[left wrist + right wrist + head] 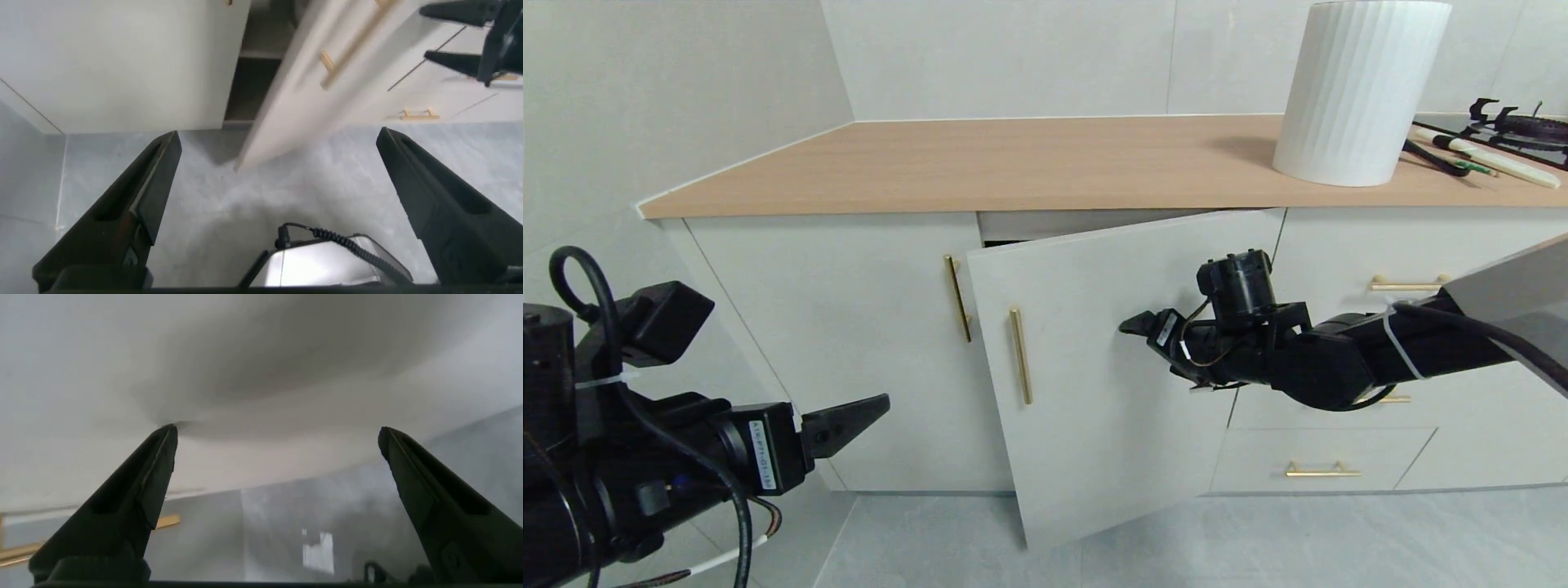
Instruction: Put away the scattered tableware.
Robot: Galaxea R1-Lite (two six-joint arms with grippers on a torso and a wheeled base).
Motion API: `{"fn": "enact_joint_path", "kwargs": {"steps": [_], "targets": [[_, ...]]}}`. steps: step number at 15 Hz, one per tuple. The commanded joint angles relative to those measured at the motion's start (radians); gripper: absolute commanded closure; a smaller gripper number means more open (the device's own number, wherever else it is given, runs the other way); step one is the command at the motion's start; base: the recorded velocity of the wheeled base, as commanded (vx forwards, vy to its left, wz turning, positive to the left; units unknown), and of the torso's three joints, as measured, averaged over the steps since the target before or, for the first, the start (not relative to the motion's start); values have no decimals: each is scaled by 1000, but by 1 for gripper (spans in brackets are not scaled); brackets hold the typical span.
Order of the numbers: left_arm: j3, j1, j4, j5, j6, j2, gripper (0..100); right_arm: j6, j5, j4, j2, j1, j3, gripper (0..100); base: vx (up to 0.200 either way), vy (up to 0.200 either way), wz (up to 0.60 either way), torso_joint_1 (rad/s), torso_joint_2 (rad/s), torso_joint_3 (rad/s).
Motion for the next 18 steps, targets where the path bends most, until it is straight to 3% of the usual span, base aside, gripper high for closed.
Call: {"fn": "enact_joint_path", "kwargs": {"steps": [1,13,18], "targets": [[2,0,-1,-1,0,-2,0,54,-35,3,34,1,-46,0,0,0,0,0,0,0],[6,0,-1,-3,0,2,0,115,-245,13,164,-44,-221,0,0,0,0,0,0,0],[6,0,-1,-3,0,2,0,120,-258,12,173,-56,-238,0,0,0,0,0,0,0]]}}
